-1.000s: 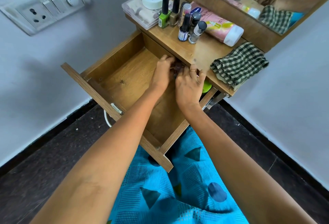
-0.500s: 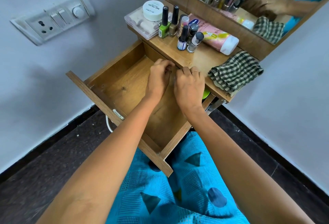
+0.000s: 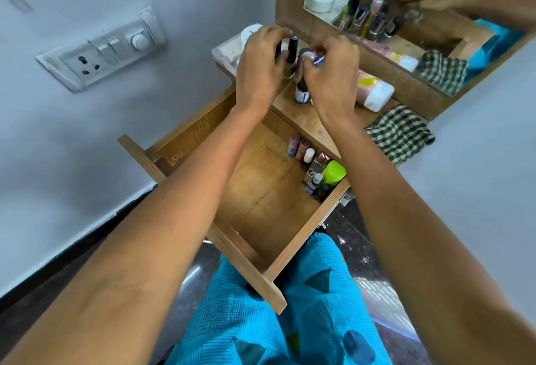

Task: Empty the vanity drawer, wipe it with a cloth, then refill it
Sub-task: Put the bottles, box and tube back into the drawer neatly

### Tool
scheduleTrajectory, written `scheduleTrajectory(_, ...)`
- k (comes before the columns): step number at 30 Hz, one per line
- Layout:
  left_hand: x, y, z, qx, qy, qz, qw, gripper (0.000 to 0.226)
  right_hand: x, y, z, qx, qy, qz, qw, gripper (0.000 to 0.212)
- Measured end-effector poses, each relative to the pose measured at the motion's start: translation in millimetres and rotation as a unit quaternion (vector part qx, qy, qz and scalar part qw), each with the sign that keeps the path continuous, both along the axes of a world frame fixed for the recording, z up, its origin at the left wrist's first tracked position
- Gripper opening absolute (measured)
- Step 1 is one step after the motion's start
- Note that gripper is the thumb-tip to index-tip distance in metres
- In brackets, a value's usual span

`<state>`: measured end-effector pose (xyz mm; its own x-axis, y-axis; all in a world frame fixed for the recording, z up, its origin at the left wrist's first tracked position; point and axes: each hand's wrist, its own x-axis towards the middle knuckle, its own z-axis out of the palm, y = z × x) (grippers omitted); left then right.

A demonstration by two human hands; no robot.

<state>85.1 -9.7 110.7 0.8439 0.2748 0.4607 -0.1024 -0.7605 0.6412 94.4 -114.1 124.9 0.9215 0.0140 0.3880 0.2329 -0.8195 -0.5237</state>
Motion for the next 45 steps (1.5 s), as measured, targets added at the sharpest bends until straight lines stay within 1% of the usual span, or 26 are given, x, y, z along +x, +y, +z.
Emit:
scheduleTrajectory(4, 22, 2, 1, 0.067, 0.038, -0.012, 0.997, 0.036, 8, 6, -4, -0.061, 0.03, -0.016, 0.998, 0.031)
scheduleTrajectory(6, 30, 2, 2, 0.1, 0.048, -0.018, 0.994, 0.037, 11, 7, -5, -0.076, 0.038, -0.024, 0.996, 0.031)
scheduleTrajectory(9, 40, 3, 2, 0.149, 0.055, -0.021, 0.987, 0.03, 14, 8, -8, -0.078, 0.036, -0.032, 0.996, 0.03)
scheduleTrajectory(11, 44, 3, 1, 0.162, 0.057, -0.019, 0.985, 0.024, 15, 9, -8, -0.074, 0.032, -0.037, 0.996, 0.029)
scheduleTrajectory(20, 43, 0, 11, 0.137, 0.055, -0.023, 0.989, 0.022, 15, 8, -6, -0.031, 0.015, -0.029, 0.999, 0.025)
scheduleTrajectory(25, 36, 0, 21, 0.11, 0.044, -0.018, 0.993, 0.022, 16, 7, -2, 0.0, -0.013, -0.02, 1.0, 0.023)
scheduleTrajectory(31, 23, -6, 39, 0.07, 0.02, 0.0, 0.997, 0.022, 14, 7, 10, 0.062, -0.043, -0.002, 0.997, 0.023)
scheduleTrajectory(37, 6, -6, 52, 0.033, -0.004, 0.017, 0.999, 0.023, -2, 4, 23, 0.146, -0.077, 0.043, 0.985, 0.018)
scheduleTrajectory(42, -17, -2, 52, -0.014, -0.015, 0.005, 1.0, 0.021, -18, 4, 23, 0.159, -0.082, 0.065, 0.982, 0.016)
scheduleTrajectory(45, -30, 3, 47, -0.024, -0.008, 0.005, 1.0, 0.021, -28, 4, 20, 0.153, -0.073, 0.078, 0.982, 0.017)
